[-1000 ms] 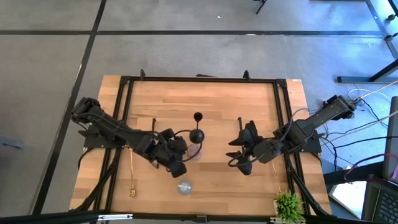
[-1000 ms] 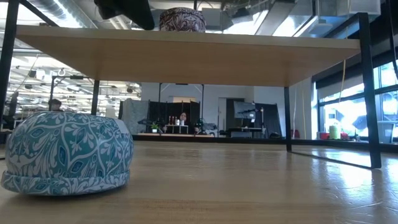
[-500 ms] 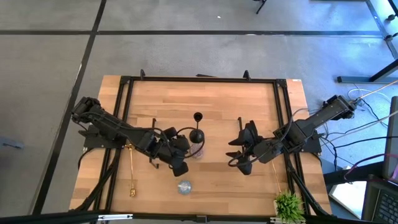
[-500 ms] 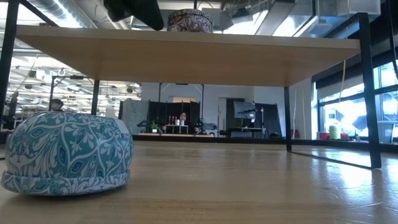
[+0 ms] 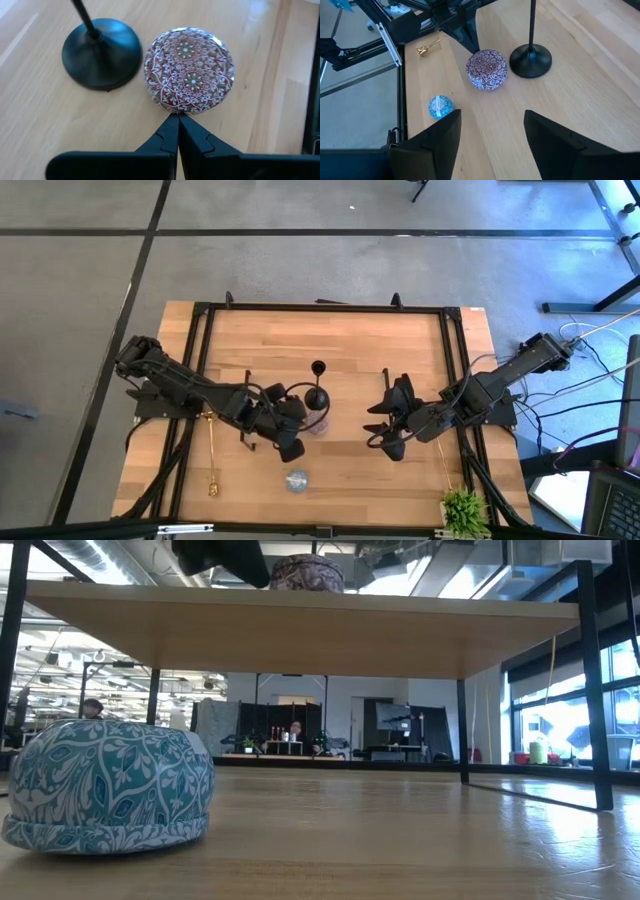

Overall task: Pick & Place candle stick holders
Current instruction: Adjust the red scented candle on the shelf, then put the gold candle holder on the shelf

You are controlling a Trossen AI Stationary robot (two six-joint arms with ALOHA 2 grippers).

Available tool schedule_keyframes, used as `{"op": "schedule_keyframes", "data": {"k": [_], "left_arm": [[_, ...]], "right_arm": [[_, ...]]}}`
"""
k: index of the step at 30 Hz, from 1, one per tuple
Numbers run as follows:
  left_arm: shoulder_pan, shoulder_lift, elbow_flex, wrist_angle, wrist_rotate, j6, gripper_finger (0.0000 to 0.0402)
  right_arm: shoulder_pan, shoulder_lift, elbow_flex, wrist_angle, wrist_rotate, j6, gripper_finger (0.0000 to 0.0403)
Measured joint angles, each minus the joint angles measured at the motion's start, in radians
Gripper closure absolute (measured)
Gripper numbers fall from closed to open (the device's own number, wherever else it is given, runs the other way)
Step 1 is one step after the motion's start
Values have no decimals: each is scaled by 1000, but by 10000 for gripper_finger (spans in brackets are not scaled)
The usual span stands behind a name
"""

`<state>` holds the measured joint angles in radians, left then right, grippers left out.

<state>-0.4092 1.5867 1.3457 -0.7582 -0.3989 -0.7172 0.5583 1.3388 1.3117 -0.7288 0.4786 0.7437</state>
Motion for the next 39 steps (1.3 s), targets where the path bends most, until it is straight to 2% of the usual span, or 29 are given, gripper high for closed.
{"op": "schedule_keyframes", "data": {"k": [12, 21, 25, 30, 39], "left_arm": [[2, -6, 0, -19, 5, -10, 400], [-3, -131, 18, -82, -142, -82, 400], [-3, -203, 18, -82, -160, -112, 400], [-3, -283, 19, -120, -114, -139, 400], [-28, -378, 19, -374, 51, -277, 400]], "right_arm": [[0, 0, 0, 8, 0, 0, 183], [0, 0, 0, 28, 0, -4, 183], [0, 0, 0, 45, 0, -20, 183], [0, 0, 0, 50, 1, -26, 183], [0, 0, 0, 53, 1, -26, 183]]}}
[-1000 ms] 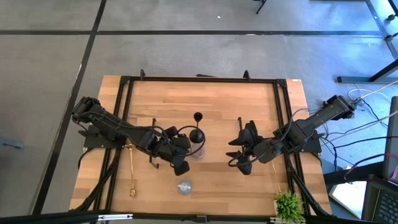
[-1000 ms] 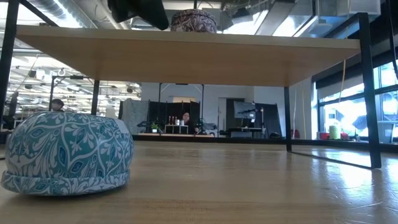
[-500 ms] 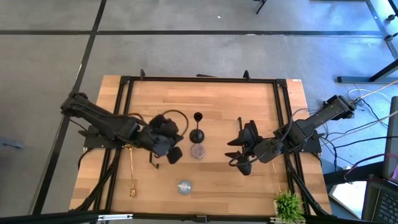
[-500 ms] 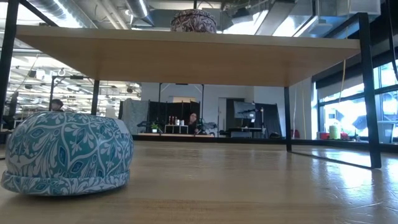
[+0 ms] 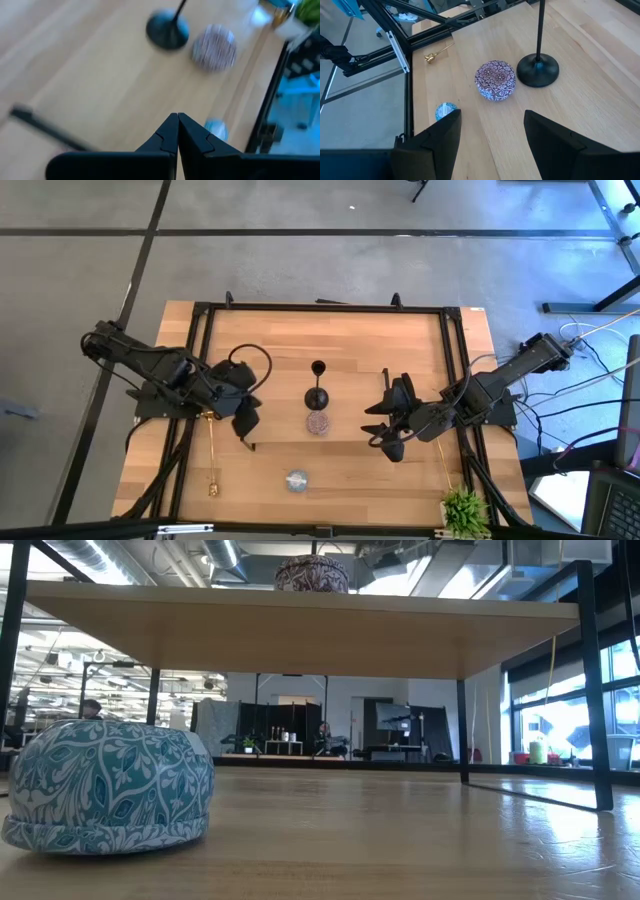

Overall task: Pick & Place candle stick holders
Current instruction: Put the gold candle holder on the shelf

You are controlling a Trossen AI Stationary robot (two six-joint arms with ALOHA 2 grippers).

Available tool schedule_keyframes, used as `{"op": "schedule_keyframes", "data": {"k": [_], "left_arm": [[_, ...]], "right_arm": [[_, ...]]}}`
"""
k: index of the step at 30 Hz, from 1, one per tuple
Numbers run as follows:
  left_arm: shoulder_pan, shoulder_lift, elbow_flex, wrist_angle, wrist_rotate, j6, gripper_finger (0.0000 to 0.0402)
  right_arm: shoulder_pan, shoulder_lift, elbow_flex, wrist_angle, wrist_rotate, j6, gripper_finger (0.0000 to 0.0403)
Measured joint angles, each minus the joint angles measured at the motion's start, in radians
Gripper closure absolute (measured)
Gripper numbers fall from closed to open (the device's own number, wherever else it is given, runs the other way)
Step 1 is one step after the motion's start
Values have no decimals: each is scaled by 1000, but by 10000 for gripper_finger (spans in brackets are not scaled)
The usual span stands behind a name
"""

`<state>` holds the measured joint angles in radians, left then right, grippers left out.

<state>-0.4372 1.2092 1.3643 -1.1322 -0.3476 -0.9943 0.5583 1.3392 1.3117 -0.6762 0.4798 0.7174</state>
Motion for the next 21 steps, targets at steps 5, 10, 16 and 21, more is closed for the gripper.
{"op": "schedule_keyframes", "data": {"k": [5, 10, 16, 21], "left_arm": [[-53, -4, 0, -128, 72, -88, 400], [-119, -1, 0, -187, 124, -165, 400], [-233, -1, 0, -209, 143, -304, 400], [-324, -1, 0, -229, 134, -418, 400]], "right_arm": [[0, 0, 0, 0, 4, 0, 183], [0, 0, 0, 0, 18, -1, 183], [0, 0, 0, 0, 43, -12, 183], [0, 0, 0, 0, 44, -12, 183]]}}
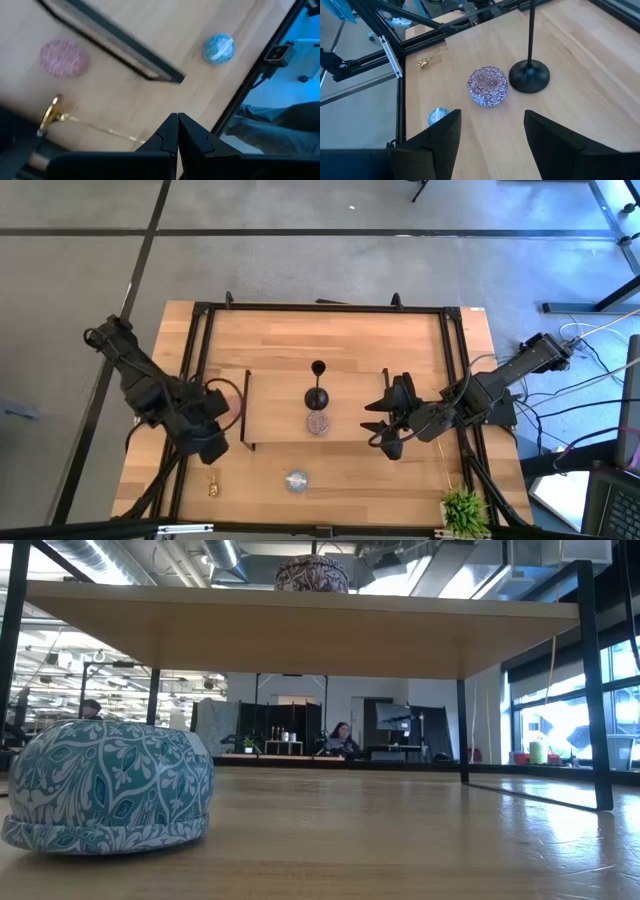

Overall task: Pick & Place candle stick holders
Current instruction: Put the gold candle holder on the shelf

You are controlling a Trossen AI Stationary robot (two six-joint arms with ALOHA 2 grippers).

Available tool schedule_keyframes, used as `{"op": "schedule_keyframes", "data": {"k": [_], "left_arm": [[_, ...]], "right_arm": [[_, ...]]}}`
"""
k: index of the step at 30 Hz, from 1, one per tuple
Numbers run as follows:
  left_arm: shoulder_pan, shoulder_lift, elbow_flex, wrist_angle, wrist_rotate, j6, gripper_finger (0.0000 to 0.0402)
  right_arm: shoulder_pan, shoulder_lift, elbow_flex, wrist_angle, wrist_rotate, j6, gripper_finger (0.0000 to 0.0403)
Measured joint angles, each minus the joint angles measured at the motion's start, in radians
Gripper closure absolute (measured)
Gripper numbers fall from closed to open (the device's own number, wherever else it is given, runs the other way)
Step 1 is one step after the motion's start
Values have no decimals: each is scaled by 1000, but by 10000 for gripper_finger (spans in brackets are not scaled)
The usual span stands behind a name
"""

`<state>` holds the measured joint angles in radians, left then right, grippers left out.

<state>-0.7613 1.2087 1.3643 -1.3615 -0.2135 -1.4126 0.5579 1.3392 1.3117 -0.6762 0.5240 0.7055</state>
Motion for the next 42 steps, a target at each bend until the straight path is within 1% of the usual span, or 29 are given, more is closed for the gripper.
{"op": "schedule_keyframes", "data": {"k": [5, 11, 16, 20, 22, 24, 26, 31, 33, 36, 42], "left_arm": [[-74, 0, 0, -58, -12, -133, 400], [-149, 6, 0, -121, -54, -302, 400], [-199, 37, -1, -213, -55, -511, 400], [-233, 43, -64, -197, -38, -668, 400], [-243, 44, -116, -159, 12, -729, 400], [-249, 45, -175, -101, 65, -755, 400], [-253, 45, -235, -30, 94, -767, 400], [-246, 45, -375, 198, 103, -775, 400], [-244, 45, -420, 259, 98, -775, 400], [-245, 45, -459, 292, 97, -769, 400], [-254, 44, -472, 285, 105, -773, 400]], "right_arm": [[0, 0, 0, 0, 0, 0, 183], [0, 0, 0, 0, 0, 0, 183], [0, 0, 0, 0, 0, 0, 183], [0, 0, 0, 0, 0, 0, 183], [0, 0, 0, 0, 0, 0, 183], [0, 0, 0, 0, 0, 0, 183], [0, 0, 0, 0, 0, 0, 183], [0, 0, 0, 0, -1, 5, 183], [0, 0, 0, 0, -1, 9, 183], [0, 0, 0, 0, -4, 12, 183], [0, 0, 0, 0, -13, 19, 183]]}}
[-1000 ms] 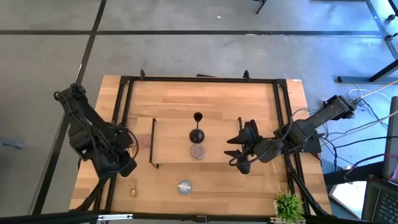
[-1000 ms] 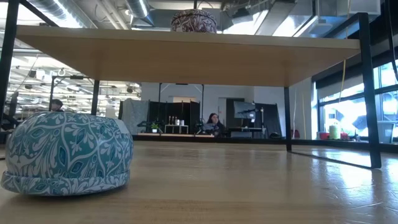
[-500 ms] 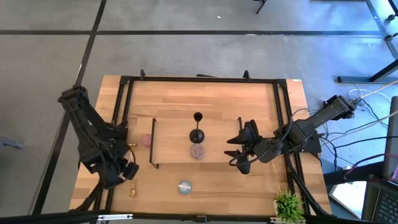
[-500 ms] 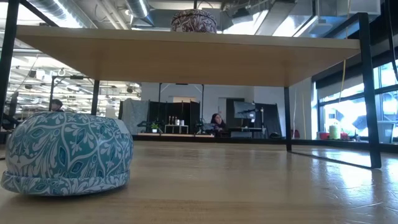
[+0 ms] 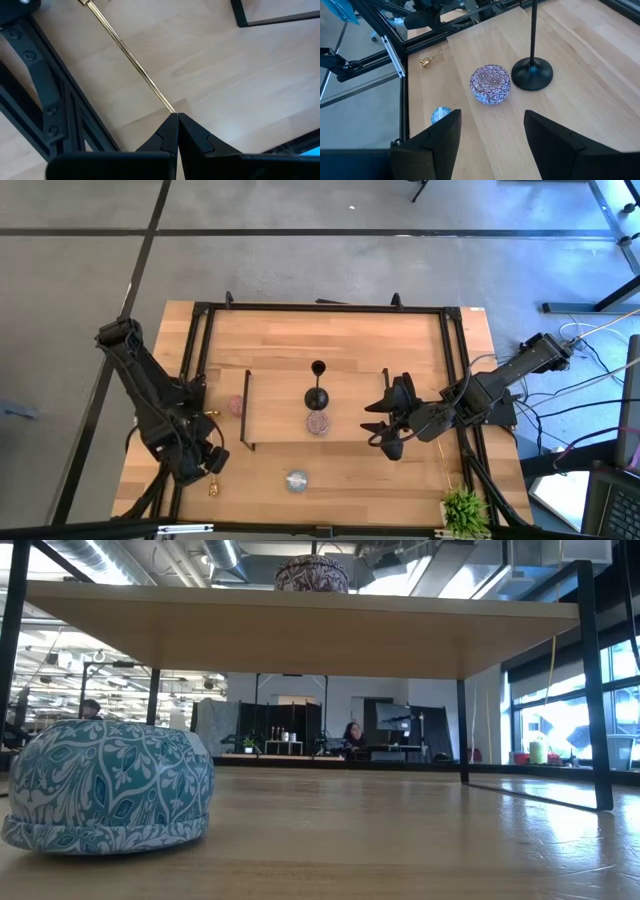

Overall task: Pick & Place candle stick holders
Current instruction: Put the gold candle holder on the shelf

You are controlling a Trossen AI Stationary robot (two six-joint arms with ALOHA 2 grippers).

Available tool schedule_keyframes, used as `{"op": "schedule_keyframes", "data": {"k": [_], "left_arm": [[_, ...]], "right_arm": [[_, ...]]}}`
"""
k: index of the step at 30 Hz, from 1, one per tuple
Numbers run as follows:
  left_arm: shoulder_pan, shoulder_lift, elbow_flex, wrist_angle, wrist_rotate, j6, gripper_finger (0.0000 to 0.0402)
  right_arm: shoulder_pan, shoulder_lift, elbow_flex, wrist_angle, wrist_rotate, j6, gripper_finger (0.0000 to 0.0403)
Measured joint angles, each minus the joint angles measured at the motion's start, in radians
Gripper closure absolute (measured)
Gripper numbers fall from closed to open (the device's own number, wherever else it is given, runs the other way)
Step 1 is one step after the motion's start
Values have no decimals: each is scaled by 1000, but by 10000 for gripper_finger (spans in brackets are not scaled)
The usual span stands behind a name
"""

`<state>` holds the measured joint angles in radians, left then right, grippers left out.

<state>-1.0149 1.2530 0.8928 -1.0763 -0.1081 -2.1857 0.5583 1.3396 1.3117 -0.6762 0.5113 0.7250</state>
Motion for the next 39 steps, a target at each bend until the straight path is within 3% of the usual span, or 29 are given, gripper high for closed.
{"op": "schedule_keyframes", "data": {"k": [10, 18, 31, 36, 39], "left_arm": [[11, 2, 0, -27, -26, -1, 400], [11, 8, -1, -56, 52, -6, 395], [56, 8, -51, -27, 83, -5, 273], [92, 9, -162, 129, 73, -13, 253], [108, 9, -184, 141, 74, -15, 251]], "right_arm": [[0, 0, 0, 0, 1, -3, 183], [0, 0, 0, 0, 1, -7, 183], [0, 0, 0, 0, 2, -7, 183], [0, 0, 0, 0, 1, -7, 183], [0, 0, 0, 0, -7, 0, 183]]}}
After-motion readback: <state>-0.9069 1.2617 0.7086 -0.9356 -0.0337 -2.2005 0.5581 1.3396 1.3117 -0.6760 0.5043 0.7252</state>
